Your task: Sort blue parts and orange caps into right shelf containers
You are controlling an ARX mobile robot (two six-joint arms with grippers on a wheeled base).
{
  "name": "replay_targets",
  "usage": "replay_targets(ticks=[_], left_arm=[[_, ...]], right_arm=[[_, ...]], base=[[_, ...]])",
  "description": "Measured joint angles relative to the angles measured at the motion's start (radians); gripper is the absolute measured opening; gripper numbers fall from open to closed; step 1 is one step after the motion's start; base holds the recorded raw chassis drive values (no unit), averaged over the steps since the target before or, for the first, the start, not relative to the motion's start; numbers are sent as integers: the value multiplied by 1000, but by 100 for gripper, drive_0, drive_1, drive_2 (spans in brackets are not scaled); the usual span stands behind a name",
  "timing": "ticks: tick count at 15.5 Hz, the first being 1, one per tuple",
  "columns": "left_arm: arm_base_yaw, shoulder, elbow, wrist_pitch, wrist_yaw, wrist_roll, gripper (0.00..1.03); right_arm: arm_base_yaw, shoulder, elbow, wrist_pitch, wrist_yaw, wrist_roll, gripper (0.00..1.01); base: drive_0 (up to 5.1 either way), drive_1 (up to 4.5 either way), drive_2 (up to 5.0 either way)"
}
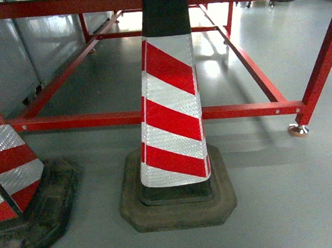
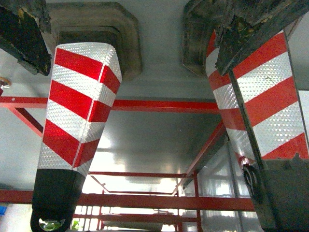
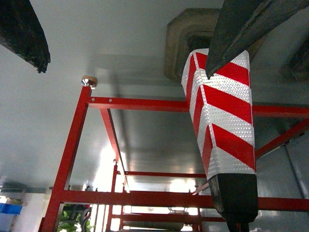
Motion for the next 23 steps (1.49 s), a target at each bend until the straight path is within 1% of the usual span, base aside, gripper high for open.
replay_targets(ticks=[6,12,23], left_arm=[[0,0,0,-2,-2,0,98],[0,0,0,0,-1,1,98],[0,0,0,0,-2,2,98]], right_arm=[[0,0,0,-1,2,0,98],[0,0,0,-1,2,8,98],[0,0,0,0,2,8,98]], base=[[0,0,0],[0,0,0],[0,0,0]])
